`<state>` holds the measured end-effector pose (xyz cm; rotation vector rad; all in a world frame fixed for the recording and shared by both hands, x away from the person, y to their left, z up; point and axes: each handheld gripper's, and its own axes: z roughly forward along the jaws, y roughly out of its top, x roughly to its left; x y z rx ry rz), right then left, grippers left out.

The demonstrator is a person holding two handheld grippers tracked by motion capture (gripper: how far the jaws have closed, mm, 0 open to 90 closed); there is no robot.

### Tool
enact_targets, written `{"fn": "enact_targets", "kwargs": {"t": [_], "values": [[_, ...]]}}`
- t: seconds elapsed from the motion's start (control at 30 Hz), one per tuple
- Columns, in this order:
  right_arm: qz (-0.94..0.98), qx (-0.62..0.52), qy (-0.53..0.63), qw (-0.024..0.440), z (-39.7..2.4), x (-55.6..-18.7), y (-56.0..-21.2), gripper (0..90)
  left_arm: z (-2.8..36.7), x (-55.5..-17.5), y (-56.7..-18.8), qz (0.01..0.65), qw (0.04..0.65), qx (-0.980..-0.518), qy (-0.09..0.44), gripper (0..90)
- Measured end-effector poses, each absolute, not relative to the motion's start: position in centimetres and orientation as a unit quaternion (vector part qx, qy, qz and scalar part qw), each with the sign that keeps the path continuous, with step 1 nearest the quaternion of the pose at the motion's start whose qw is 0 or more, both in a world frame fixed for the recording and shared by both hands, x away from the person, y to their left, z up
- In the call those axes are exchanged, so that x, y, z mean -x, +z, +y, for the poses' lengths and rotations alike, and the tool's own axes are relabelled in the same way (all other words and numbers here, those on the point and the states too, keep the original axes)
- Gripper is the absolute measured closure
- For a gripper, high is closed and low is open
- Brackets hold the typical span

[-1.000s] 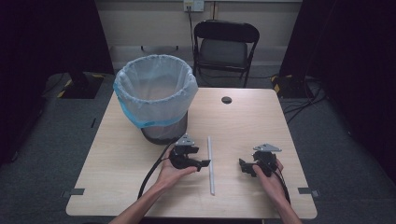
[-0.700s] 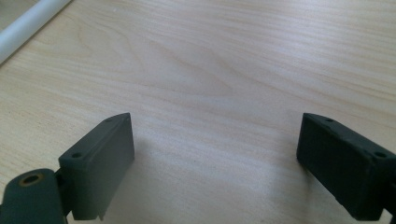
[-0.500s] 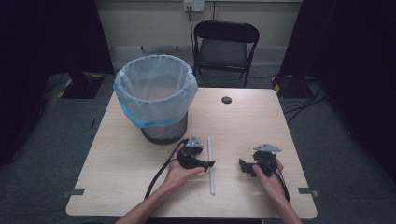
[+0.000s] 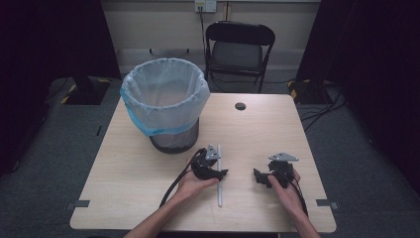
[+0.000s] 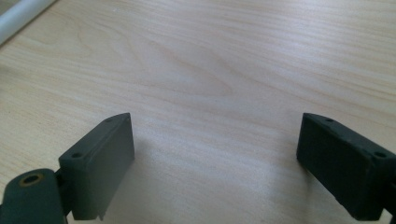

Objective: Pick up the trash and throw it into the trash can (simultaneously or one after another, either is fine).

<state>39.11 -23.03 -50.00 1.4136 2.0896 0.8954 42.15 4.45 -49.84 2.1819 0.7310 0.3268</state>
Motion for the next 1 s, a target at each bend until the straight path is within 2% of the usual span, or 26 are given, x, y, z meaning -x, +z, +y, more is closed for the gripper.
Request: {"fn": "enact_targets", "kwargs": {"t": [0.07,0.1,0.13,0.3,0.5,0.77,0.87,0.97,1.0], "values": [[0.760,-0.514,0.325,0.230,-23.0,-39.1,-50.0,10.5,4.9,-42.4,-49.8,0.293,0.402,-0.857,0.130,47.4],[0.760,-0.514,0.325,0.230,-23.0,-39.1,-50.0,10.4,5.2,-42.5,-49.8,0.296,0.405,-0.856,0.126,47.4],[0.760,-0.514,0.325,0.230,-23.0,-39.1,-50.0,10.5,5.4,-42.6,-49.8,0.297,0.406,-0.855,0.126,53.5],[0.760,-0.514,0.325,0.230,-23.0,-39.1,-50.0,10.5,6.0,-42.7,-49.7,0.293,0.402,-0.858,0.130,61.7],[0.760,-0.514,0.326,0.230,-23.0,-39.1,-50.0,10.5,6.3,-42.9,-49.7,0.298,0.409,-0.854,0.121,64.8],[0.760,-0.514,0.326,0.230,-23.0,-39.1,-50.0,10.4,6.9,-43.2,-49.8,0.300,0.414,-0.851,0.118,78.1],[0.760,-0.514,0.326,0.230,-23.0,-39.1,-50.0,10.5,7.0,-43.3,-49.7,0.295,0.410,-0.856,0.110,77.6],[0.760,-0.514,0.326,0.230,-23.0,-39.1,-50.0,10.4,7.1,-43.5,-49.4,0.291,0.397,-0.864,0.107,59.4],[0.760,-0.514,0.326,0.230,-23.0,-39.1,-50.0,10.4,7.3,-43.5,-49.3,0.294,0.402,-0.861,0.102,58.6]]}}
